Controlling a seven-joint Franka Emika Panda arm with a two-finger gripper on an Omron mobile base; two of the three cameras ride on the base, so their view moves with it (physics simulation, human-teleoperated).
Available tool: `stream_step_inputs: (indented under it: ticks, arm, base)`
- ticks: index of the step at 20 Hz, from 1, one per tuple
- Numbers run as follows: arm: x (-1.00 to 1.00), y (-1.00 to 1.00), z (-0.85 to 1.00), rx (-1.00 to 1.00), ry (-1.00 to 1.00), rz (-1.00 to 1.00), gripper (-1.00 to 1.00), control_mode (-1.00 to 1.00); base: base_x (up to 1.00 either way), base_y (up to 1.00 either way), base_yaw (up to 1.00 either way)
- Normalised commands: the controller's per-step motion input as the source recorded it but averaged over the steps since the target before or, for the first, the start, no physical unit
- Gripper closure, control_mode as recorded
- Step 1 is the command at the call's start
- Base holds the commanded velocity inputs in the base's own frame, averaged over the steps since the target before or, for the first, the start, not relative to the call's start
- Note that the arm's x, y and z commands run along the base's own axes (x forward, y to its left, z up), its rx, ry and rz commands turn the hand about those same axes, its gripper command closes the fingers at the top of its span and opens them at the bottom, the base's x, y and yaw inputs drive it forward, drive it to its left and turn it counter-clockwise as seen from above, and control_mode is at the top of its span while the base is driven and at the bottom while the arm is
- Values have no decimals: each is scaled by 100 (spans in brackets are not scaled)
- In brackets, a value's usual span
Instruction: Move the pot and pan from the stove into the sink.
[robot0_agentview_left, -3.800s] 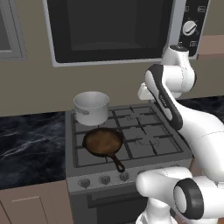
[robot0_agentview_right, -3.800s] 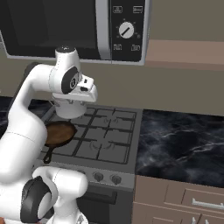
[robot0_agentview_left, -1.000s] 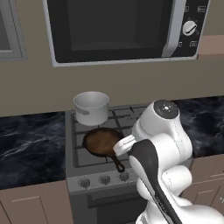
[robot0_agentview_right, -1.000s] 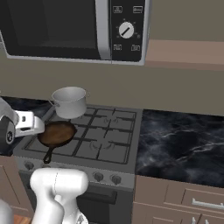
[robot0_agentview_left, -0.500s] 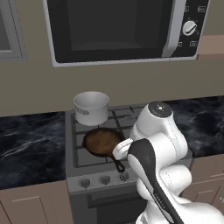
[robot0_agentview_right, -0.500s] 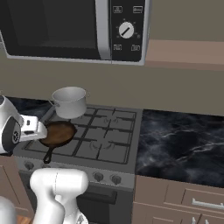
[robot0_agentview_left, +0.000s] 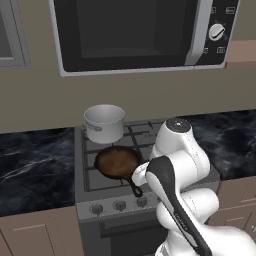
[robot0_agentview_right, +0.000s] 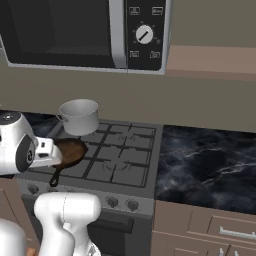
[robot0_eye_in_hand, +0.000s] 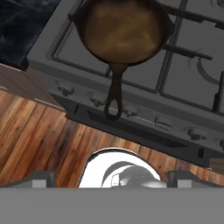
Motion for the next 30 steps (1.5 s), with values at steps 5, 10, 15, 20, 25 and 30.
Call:
stream_step_inputs:
  ticks: [5, 10, 15, 20, 25, 30]
  arm:
    - [3, -14, -66, 8, -3, -2, -100, -100]
    - [19, -1, -65, 5, -6, -1, -100, -100]
    - [34, 0, -50, 0, -10, -2, -100, -100]
    - [35, 0, -34, -1, -9, -2, -100, -100]
    - [30, 6, -22, 0, -4, -3, -100, -100]
    - [23, 29, -15, 0, 0, -5, -100, -100]
  base:
    - [0, 0, 0]
    - [0, 0, 0]
    - [0, 0, 0]
    - [0, 0, 0]
    - [0, 0, 0]
    - [0, 0, 0]
